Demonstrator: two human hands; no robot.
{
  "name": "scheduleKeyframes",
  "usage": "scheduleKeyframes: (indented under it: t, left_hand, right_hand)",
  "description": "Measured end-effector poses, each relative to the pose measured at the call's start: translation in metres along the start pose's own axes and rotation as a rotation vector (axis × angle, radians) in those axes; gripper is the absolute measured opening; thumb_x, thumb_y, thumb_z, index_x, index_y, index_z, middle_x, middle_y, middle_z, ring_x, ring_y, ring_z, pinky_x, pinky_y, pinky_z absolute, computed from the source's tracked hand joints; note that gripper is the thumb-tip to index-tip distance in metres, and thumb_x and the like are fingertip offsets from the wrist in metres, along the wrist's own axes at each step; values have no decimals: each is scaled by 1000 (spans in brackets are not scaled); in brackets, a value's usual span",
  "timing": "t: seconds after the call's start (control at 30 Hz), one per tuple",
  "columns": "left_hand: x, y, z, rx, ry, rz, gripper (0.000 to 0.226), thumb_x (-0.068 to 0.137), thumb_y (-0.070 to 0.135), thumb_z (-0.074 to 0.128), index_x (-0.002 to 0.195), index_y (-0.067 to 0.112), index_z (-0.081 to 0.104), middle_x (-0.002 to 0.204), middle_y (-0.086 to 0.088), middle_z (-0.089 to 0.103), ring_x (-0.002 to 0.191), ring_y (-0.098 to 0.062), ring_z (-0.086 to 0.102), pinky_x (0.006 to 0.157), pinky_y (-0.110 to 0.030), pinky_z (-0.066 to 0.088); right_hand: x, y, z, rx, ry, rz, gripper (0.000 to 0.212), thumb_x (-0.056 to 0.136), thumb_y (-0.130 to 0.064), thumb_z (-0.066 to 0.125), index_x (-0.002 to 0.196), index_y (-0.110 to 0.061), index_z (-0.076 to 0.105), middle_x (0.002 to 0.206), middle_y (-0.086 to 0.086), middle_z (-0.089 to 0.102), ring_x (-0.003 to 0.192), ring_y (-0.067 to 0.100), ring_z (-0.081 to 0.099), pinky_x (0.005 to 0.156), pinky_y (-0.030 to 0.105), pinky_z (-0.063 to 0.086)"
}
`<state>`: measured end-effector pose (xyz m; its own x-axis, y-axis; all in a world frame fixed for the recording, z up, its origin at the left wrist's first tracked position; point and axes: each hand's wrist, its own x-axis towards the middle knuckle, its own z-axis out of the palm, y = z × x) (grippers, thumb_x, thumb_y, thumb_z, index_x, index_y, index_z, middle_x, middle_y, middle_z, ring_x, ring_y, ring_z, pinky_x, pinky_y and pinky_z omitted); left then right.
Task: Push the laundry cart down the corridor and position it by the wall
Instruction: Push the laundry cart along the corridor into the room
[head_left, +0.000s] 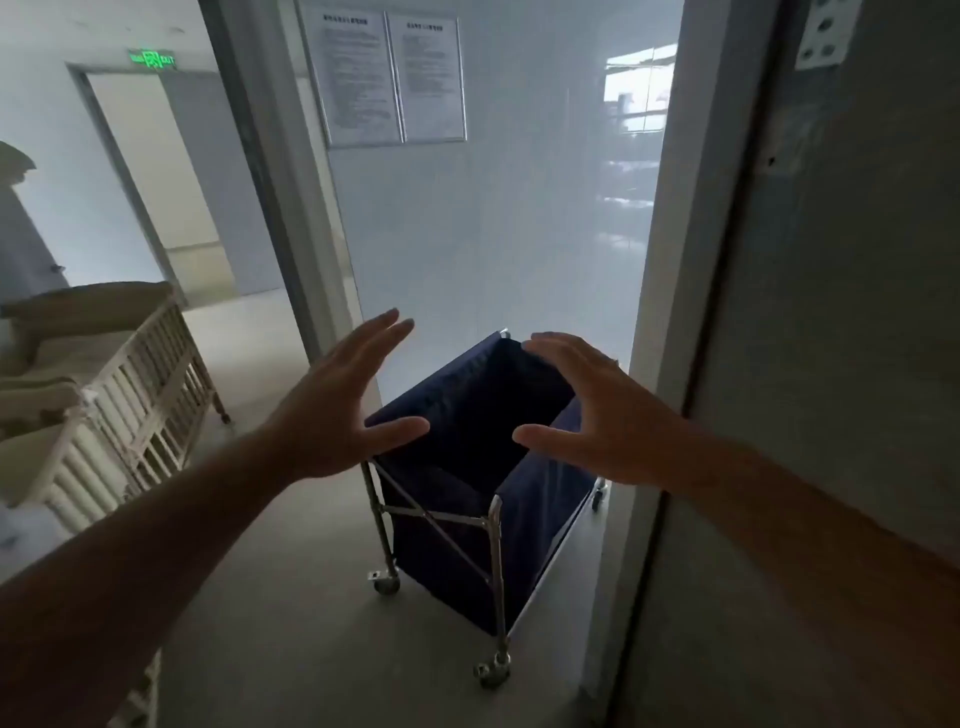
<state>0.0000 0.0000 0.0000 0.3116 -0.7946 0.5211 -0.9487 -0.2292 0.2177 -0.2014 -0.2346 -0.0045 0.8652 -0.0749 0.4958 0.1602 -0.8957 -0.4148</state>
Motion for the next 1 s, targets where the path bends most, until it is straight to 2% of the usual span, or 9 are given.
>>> scheduleKeyframes:
  t: [0.17,0.3,0.43,0.53,0.73,1.0]
  left_hand:
    - [-10,-7,20,16,-3,-28,94,75,80,51,151,45,8,159,13,9,142,-14,17,107,-49,30]
    - [-19,-20,33,16,-15,-22,94,75,78,53,150,45,7,158,13,9,141,-12,17,106,-46,28]
    - [-15,-49,40,11,-32,-21,94,75,80,51,150,46,6,159,13,9,141,-12,17,105,-46,29]
    - [-10,-82,46,-13,-49,-27,94,74,82,49,150,46,6,161,9,10,143,-14,17,107,-49,29]
    - [2,-169,60,-68,-61,0,94,75,82,50,150,47,8,159,17,9,143,-8,15,107,-47,28]
    - [18,-267,71,-146,-101,15,93,75,82,50,151,44,10,161,7,15,145,-15,19,109,-50,29]
  right_hand:
    - [-4,14,20,15,-43,19,80,79,-66,60,144,-34,27,154,-8,29,132,-1,23,104,30,25]
    - [-1,21,41,33,-81,56,82,79,-66,61,146,-35,25,156,-9,25,140,12,24,108,39,29]
    - [14,25,67,39,-117,86,82,79,-67,60,146,-36,24,156,-11,24,141,13,23,108,40,28]
    - [32,28,90,26,-142,119,83,78,-69,59,146,-38,22,156,-12,21,142,14,22,109,43,29]
    - [85,34,142,18,-158,190,84,78,-71,57,146,-39,21,156,-12,21,142,12,21,111,45,29]
    - [144,40,215,1,-186,293,84,80,-68,59,147,-39,19,157,-14,19,141,11,20,111,42,29]
